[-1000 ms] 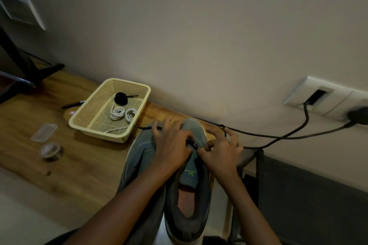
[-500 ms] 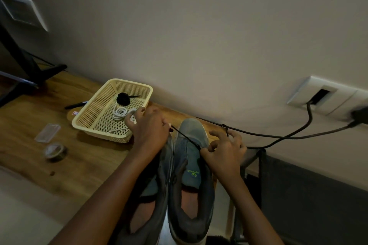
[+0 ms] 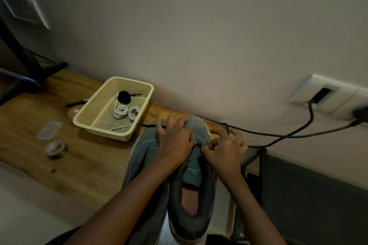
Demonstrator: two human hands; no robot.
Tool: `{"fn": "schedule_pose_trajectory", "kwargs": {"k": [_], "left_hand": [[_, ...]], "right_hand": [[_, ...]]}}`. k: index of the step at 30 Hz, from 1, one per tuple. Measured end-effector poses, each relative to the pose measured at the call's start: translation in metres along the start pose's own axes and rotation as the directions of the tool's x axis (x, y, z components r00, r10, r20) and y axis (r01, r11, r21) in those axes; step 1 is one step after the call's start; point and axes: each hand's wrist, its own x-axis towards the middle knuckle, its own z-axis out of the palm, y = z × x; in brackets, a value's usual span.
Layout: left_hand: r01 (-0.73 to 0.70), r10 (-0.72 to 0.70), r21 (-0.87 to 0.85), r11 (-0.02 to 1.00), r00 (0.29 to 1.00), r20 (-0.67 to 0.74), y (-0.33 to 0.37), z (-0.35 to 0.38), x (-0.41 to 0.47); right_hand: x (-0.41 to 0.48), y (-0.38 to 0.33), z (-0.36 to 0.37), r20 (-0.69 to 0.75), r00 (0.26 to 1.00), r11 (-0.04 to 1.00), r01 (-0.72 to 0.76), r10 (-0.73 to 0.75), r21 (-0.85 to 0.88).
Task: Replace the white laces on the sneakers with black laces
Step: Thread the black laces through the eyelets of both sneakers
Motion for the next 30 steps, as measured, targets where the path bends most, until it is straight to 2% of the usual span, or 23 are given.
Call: {"fn": "schedule_pose_trajectory", "kwargs": {"k": [2, 4, 8, 11, 13, 16, 18, 20, 27, 30], "left_hand": [[-0.003, 0.003, 0.007, 1.0, 1.0, 0.016, 0.0, 0.001, 0.0], [0.017, -0.018, -0.025, 1.0, 0.999, -0.033, -0.003, -0.002, 0.002], [0.16, -0.182, -0.11, 0.981, 0.957, -0.226, -0.023, -0.02, 0.009], [0.221, -0.261, -0.181, 0.958, 0.935, -0.242, -0.037, -0.027, 0.011], [0.183, -0.231, -0.203, 0.962, 0.941, -0.247, -0.04, -0.027, 0.011], [0.045, -0.08, -0.149, 0.988, 0.967, -0.242, -0.031, -0.026, 0.011], [-0.033, 0.02, -0.077, 0.997, 0.986, -0.168, -0.019, -0.021, 0.008], [-0.059, 0.06, 0.013, 0.998, 0.994, -0.093, -0.009, -0.013, 0.004], [-0.027, 0.031, 0.073, 0.997, 0.998, -0.062, -0.006, -0.002, 0.003], [0.044, -0.043, 0.003, 0.999, 0.988, -0.151, -0.017, -0.01, 0.008]], "right_hand": [[0.0, 0.0, 0.001, 0.002, 1.0, 0.998, -0.008, 0.008, -0.058], [0.001, 0.002, 0.001, 0.006, 1.0, 0.995, -0.002, 0.003, -0.101], [0.001, 0.004, 0.0, 0.026, 1.0, 0.994, 0.001, 0.002, -0.111], [0.001, 0.003, 0.001, 0.023, 1.0, 0.996, 0.005, -0.003, -0.092], [0.001, 0.003, 0.001, 0.025, 1.0, 0.997, 0.003, -0.001, -0.073], [0.0, 0.002, -0.001, 0.02, 1.0, 1.0, -0.019, 0.019, -0.007], [0.0, 0.001, -0.001, 0.022, 1.0, 0.999, -0.022, 0.021, 0.032], [0.001, 0.0, -0.001, 0.017, 1.0, 0.999, -0.023, 0.022, 0.047], [0.0, 0.003, -0.003, 0.011, 1.0, 1.0, -0.02, 0.02, 0.015], [0.0, 0.005, -0.003, 0.006, 1.0, 0.999, -0.022, 0.022, 0.03]]}}
